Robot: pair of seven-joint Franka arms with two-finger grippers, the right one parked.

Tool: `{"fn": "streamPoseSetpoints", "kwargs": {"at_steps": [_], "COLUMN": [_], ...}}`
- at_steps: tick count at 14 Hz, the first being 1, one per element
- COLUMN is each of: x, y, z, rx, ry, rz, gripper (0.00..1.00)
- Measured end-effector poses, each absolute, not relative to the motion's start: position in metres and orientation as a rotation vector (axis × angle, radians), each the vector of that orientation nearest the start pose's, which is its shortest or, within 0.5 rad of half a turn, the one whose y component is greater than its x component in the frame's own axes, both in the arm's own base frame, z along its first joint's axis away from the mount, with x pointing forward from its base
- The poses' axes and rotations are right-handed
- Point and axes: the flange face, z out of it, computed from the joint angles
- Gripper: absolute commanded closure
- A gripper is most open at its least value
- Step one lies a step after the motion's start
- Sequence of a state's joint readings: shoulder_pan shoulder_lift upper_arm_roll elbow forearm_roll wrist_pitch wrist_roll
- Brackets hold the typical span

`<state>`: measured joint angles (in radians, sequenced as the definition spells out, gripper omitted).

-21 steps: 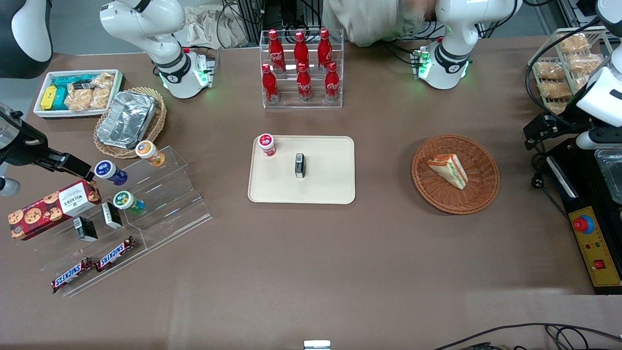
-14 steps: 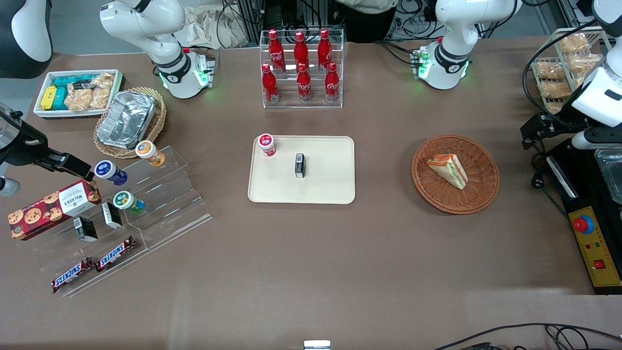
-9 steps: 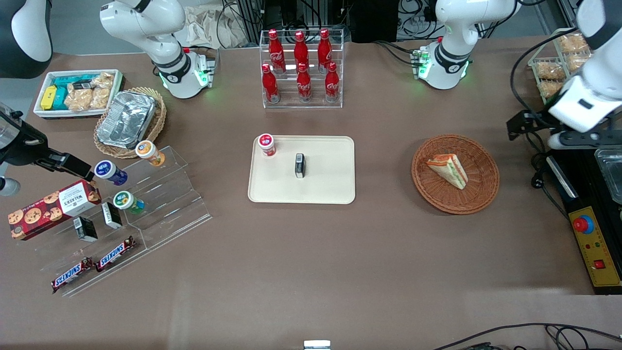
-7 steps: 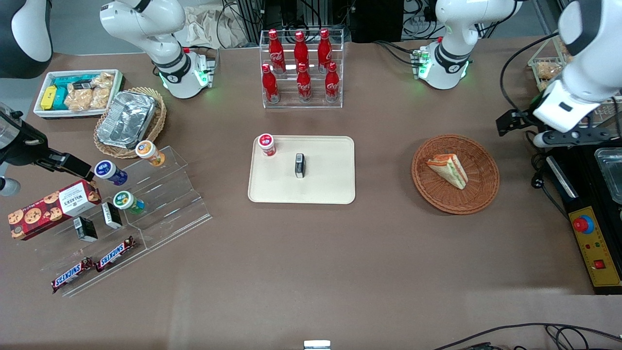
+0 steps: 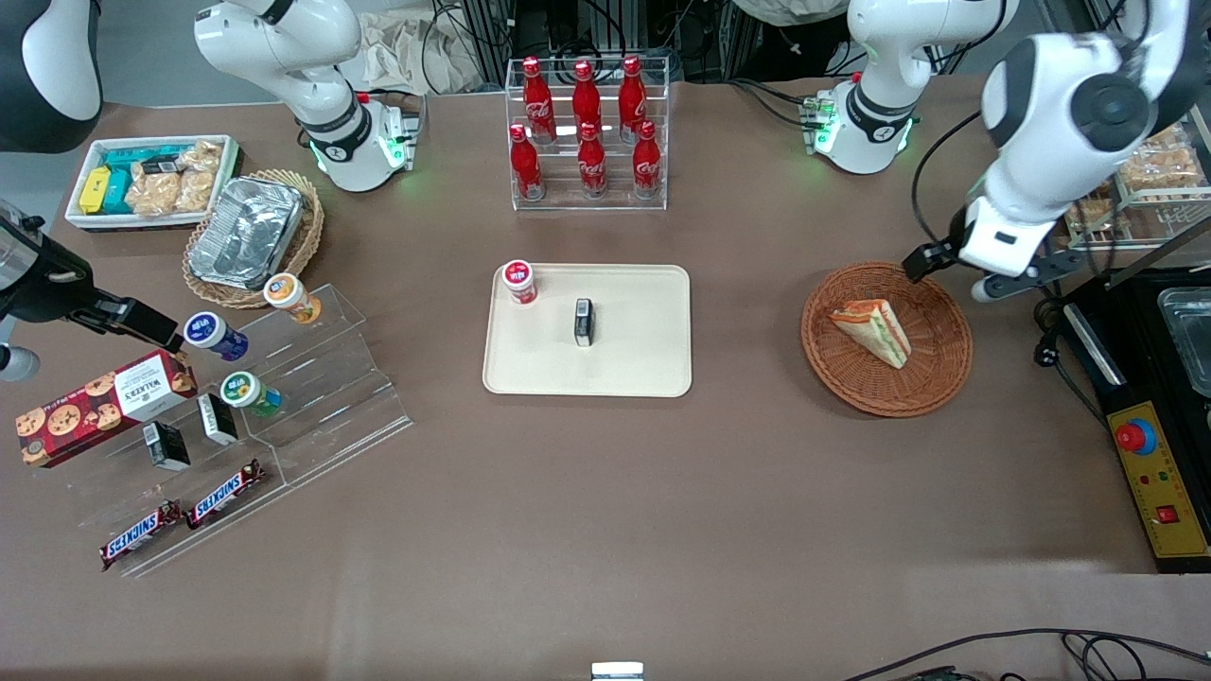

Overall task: Place sandwich from basket to tray
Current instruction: 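Move the left gripper over the wrapped sandwich in the wicker basket, then lower the left gripper and close it on the wrapped sandwich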

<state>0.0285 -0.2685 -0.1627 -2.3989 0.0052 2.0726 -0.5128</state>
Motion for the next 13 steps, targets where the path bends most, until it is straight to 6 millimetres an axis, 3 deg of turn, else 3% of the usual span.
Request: {"fn": "streamPoseSetpoints", "kwargs": {"at_steps": [3, 8, 13], "x": [0.432, 0.443, 0.45], "y": [-0.071, -0.094, -0.099], "z": [0.371, 0.316, 0.287], "rx": [-2.968, -2.859, -2.839], "ry": [-0.741, -0.896, -1.0], "rz": [0.032, -0.049, -0.069], "gripper": [0.0, 0.0, 0.0]}}
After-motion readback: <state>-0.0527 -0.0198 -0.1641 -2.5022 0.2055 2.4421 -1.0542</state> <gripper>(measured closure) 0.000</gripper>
